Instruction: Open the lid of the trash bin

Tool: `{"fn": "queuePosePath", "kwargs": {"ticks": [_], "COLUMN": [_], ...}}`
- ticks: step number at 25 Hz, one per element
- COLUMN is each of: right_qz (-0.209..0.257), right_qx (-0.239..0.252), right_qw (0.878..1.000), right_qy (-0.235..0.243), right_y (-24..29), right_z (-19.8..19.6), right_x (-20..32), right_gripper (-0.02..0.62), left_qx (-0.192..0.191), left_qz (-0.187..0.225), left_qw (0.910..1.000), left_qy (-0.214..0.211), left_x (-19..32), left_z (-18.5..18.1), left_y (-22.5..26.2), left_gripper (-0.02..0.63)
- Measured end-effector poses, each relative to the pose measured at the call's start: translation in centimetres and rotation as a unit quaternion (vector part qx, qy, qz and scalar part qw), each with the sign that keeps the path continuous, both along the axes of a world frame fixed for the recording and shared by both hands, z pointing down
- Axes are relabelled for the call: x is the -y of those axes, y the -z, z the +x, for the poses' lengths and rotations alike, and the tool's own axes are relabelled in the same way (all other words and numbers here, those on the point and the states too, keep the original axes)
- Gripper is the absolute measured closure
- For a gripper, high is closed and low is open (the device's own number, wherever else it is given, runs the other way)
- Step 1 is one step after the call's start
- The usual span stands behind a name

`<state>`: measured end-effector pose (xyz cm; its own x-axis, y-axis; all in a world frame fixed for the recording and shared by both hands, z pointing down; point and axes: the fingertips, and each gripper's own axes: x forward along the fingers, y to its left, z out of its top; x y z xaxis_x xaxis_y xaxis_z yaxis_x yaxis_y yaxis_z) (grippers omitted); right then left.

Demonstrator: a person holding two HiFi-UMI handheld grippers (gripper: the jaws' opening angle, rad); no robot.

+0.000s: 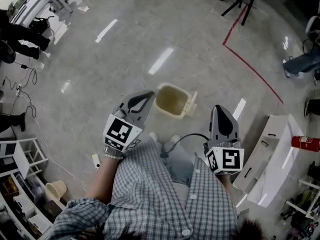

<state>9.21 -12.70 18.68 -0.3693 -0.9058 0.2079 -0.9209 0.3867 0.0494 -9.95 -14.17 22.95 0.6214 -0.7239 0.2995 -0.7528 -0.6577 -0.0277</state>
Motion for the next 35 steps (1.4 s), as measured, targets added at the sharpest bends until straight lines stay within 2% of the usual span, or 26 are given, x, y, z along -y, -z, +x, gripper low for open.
{"fn": "queuePosePath", "kwargs": {"ticks": [6,13,35], "right_qz": [0.058,0.077,0.078], "right_qx": [-0.008,-0.02,-0.034], "right_qw": [0.998,0.997,0.996], "right_qy": [0.002,0.011,0.011], "right_y": [4.4,5.9,6.0], "right_z": [-0.3,-1.2,-1.6], "right_x": [1.4,2.3,2.5], "right_gripper": [0.577,0.577,0.577], "left_qx": [-0.055,-0.048,-0.052], "left_qz": [0.031,0.054,0.065], "left_qw": [0.9974,0.9972,0.9964], "left_qy": [0.034,0.021,0.01], "left_x": [-0.4,-0.3,0.2], "left_z": [-1.6,-1.4,-0.8], "left_y": [4.6,6.1,7.0], "left_gripper": [0.601,0.601,0.601]}}
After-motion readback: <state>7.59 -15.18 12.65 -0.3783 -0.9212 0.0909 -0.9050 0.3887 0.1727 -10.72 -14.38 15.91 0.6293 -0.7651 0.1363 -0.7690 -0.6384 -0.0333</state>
